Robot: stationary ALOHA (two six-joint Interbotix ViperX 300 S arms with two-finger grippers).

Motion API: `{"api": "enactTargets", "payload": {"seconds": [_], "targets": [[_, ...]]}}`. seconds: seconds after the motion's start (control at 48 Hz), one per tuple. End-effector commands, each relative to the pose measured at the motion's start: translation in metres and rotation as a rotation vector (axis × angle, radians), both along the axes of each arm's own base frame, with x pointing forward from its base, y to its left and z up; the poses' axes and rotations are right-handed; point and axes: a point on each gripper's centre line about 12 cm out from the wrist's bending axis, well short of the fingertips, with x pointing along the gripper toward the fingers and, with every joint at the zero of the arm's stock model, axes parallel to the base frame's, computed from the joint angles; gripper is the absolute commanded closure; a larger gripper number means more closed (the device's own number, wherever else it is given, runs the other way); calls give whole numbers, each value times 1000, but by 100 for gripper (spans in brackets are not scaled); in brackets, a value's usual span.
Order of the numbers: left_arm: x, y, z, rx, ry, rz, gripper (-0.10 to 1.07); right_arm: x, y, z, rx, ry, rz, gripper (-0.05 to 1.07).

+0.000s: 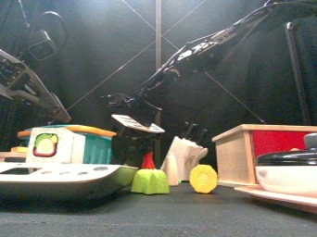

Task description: Place sushi piece above stove

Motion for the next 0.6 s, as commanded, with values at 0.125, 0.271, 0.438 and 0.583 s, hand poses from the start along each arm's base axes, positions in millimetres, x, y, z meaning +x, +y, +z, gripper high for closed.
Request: {"api": "enactTargets", "payload": {"seconds": [0.125, 0.271, 0.438, 0.583], "targets": [[3, 0, 5, 0, -17, 0, 5, 3, -3, 23, -9, -50, -2, 18], [3, 0, 5, 0, -17, 0, 5, 6, 0, 28, -15, -58, 8, 18], [3, 0, 4, 0, -15, 0, 5, 7, 1, 30, -12, -63, 6, 17], [3, 0, 5, 0, -17, 0, 5, 7, 2, 29, -7, -64, 4, 17]]}}
